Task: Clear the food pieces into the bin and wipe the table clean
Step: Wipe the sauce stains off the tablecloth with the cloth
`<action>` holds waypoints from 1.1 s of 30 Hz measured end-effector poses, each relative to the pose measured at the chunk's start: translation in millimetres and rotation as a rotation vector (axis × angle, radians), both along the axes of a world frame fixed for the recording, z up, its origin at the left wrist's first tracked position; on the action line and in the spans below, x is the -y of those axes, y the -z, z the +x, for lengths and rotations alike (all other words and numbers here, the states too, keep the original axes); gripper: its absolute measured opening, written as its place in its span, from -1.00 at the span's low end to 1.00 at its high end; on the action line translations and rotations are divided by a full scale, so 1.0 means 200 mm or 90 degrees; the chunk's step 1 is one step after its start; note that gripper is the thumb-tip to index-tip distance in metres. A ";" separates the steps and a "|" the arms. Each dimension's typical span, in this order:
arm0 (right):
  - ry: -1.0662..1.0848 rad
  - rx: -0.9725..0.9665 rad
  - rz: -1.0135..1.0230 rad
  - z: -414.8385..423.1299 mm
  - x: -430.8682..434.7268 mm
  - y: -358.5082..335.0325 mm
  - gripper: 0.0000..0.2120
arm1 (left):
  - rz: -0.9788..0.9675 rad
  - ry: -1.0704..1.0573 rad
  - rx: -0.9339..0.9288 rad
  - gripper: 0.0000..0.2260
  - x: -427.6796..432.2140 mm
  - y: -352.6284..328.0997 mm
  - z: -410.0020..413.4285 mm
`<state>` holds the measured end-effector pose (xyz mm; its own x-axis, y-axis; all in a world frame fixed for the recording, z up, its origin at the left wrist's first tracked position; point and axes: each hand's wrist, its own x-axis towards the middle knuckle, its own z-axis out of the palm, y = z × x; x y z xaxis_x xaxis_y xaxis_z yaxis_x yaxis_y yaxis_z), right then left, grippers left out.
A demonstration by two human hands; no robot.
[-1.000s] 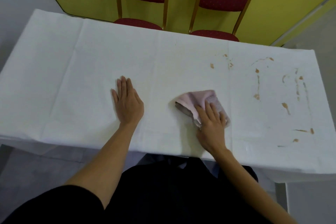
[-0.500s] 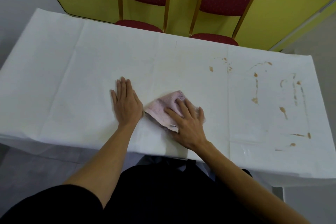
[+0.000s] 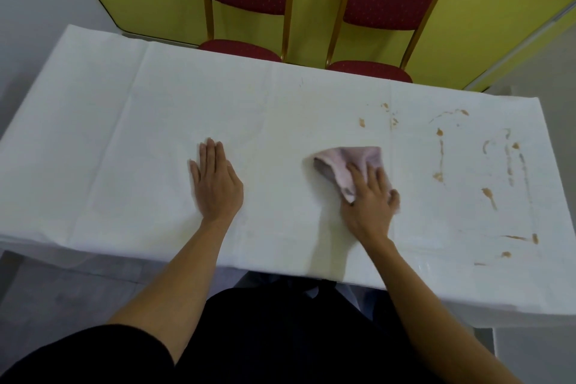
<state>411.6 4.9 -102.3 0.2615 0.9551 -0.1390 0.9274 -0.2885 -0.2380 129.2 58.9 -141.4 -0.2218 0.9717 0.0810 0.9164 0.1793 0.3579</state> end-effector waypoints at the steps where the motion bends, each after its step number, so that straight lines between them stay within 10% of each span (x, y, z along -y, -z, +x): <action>1: 0.037 -0.010 0.005 0.02 -0.03 -0.01 -0.42 | -0.001 -0.003 0.001 -0.56 0.00 0.00 0.00; 18: -0.182 0.008 0.056 -0.42 -0.48 0.02 -0.44 | 0.016 0.009 0.027 -0.56 -0.25 0.03 0.22; 27: 0.127 0.021 0.048 0.01 -0.63 -0.08 -0.59 | -0.017 -0.003 0.048 -0.52 -0.27 0.00 0.22; 33: -0.090 -0.023 0.120 -0.47 -0.83 -0.09 -0.57 | -0.008 0.027 0.118 -0.46 -0.50 -0.12 0.39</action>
<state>317.1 170.5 -84.1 0.1210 0.9919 0.0384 0.9454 -0.1034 -0.3092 207.4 158.5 -117.6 -0.1906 0.9812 0.0308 0.8416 0.1472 0.5196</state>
